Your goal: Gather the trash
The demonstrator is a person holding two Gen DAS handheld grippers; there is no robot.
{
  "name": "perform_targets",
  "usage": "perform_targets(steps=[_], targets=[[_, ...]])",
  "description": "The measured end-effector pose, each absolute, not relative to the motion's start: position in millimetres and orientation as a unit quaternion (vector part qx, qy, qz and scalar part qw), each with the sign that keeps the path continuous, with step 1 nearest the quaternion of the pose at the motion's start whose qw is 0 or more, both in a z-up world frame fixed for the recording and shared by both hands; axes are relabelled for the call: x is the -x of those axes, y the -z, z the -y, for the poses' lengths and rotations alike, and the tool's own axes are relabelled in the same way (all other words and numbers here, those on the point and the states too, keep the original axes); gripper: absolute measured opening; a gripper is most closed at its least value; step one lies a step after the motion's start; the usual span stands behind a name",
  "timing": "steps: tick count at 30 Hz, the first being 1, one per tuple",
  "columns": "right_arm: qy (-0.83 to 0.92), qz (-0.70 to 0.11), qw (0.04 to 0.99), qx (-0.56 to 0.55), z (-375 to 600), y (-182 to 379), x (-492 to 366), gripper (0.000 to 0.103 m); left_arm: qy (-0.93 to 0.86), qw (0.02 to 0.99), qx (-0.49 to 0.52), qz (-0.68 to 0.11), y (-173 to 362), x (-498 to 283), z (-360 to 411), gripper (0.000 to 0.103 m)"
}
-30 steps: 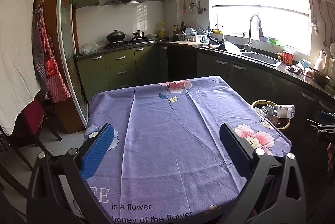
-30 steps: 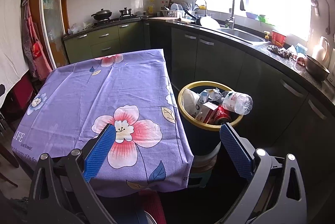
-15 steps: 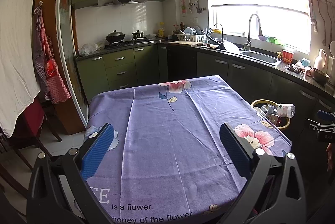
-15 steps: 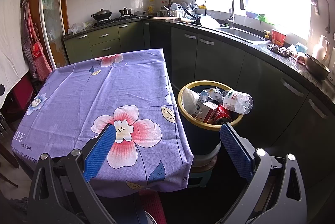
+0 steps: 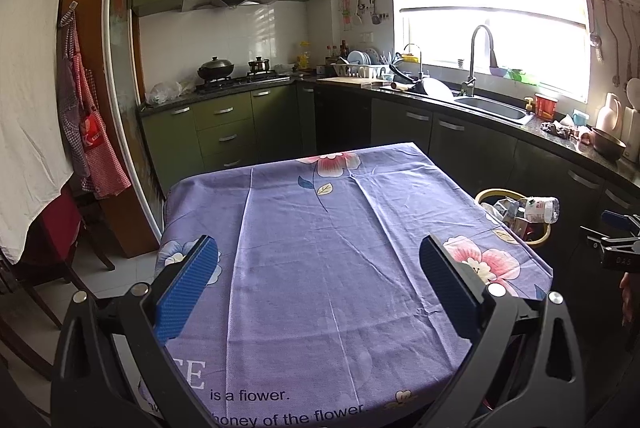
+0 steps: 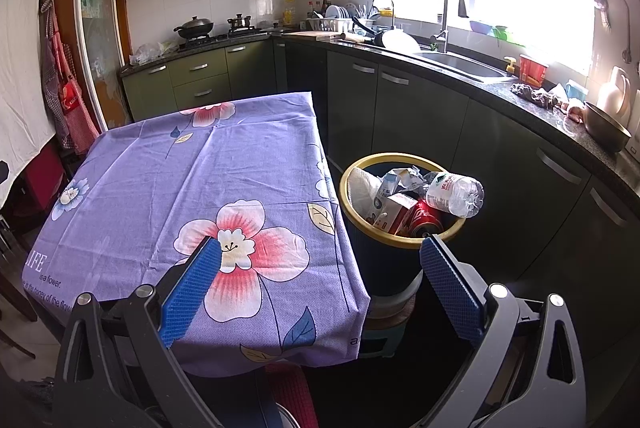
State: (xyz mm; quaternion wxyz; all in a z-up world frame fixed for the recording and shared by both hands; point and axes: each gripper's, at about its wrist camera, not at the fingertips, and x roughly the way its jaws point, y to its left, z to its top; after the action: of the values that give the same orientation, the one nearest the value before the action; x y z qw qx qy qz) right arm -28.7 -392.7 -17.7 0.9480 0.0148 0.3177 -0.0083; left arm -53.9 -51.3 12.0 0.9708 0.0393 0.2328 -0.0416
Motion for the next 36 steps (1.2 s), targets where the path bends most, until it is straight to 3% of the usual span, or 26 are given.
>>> perform_targets(steps=[36], targets=[[0.009,-0.319,0.948,-0.017,391.0,21.6,27.2,0.098,0.065,0.970,-0.036,-0.234,-12.5,50.8,57.6,0.096]])
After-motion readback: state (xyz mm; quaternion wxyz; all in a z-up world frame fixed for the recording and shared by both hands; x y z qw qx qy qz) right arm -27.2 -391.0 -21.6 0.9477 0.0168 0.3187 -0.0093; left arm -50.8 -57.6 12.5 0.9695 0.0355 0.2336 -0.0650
